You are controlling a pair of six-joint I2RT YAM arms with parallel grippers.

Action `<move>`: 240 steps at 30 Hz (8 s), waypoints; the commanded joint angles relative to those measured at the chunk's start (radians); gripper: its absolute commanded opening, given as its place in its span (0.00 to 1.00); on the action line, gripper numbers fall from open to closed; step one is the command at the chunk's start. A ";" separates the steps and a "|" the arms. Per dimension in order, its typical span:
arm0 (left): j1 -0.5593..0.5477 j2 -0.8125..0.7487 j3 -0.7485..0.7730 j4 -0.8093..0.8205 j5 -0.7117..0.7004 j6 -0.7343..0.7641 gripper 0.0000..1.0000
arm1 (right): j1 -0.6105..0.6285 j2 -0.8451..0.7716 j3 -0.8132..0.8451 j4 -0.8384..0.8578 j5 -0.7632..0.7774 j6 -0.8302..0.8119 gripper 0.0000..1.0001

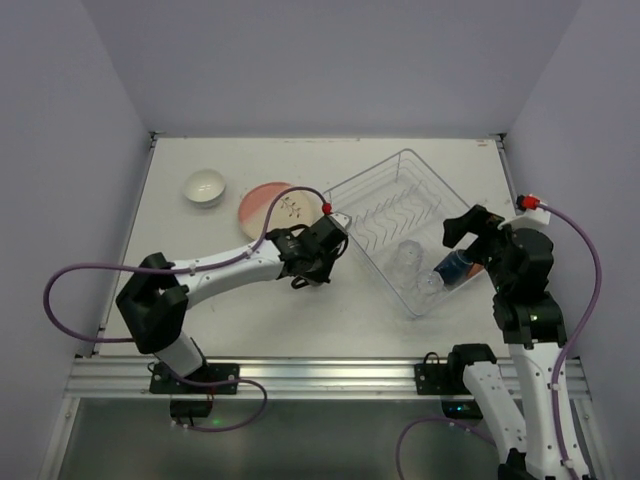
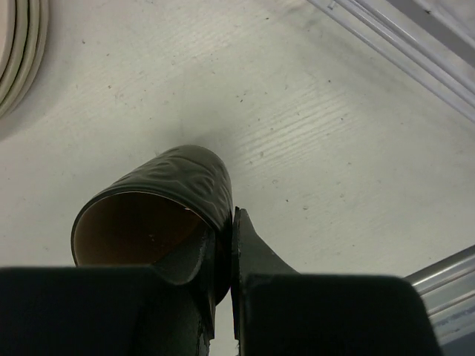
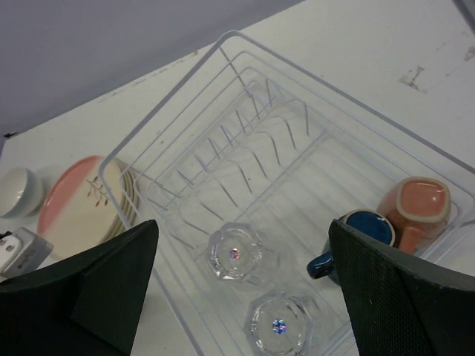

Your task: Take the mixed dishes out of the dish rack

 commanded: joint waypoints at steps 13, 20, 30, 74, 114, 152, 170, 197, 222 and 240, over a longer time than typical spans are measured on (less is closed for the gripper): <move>-0.019 0.243 0.300 -0.137 -0.062 0.120 0.00 | -0.003 0.054 0.022 -0.070 0.045 -0.047 0.99; -0.017 0.317 0.349 -0.166 -0.042 0.120 0.09 | -0.002 0.067 0.023 -0.055 0.039 -0.041 0.99; -0.020 0.241 0.308 -0.154 -0.054 0.109 0.59 | -0.002 0.084 0.008 -0.033 0.032 -0.020 0.99; 0.260 -0.642 -0.321 -0.063 -0.215 0.097 1.00 | -0.136 0.692 0.112 -0.043 0.491 0.157 0.99; 0.219 -0.648 -0.324 -0.063 -0.223 0.091 1.00 | -0.137 0.778 0.032 0.092 0.327 0.102 0.30; 0.219 -0.826 -0.337 -0.037 -0.234 0.094 1.00 | -0.126 0.566 0.025 0.106 0.365 0.042 0.00; 0.219 -0.840 -0.340 -0.032 -0.224 0.097 1.00 | -0.126 0.500 0.078 0.080 0.349 0.023 0.00; 0.219 -0.875 -0.301 0.018 -0.055 0.046 1.00 | -0.126 0.256 0.059 0.161 -0.345 0.048 0.00; 0.099 -0.567 -0.461 1.267 0.553 -0.403 0.97 | 0.141 0.227 -0.270 1.191 -0.940 0.778 0.00; 0.030 -0.442 -0.426 1.388 0.506 -0.446 0.00 | 0.256 0.233 -0.314 1.271 -0.899 0.735 0.00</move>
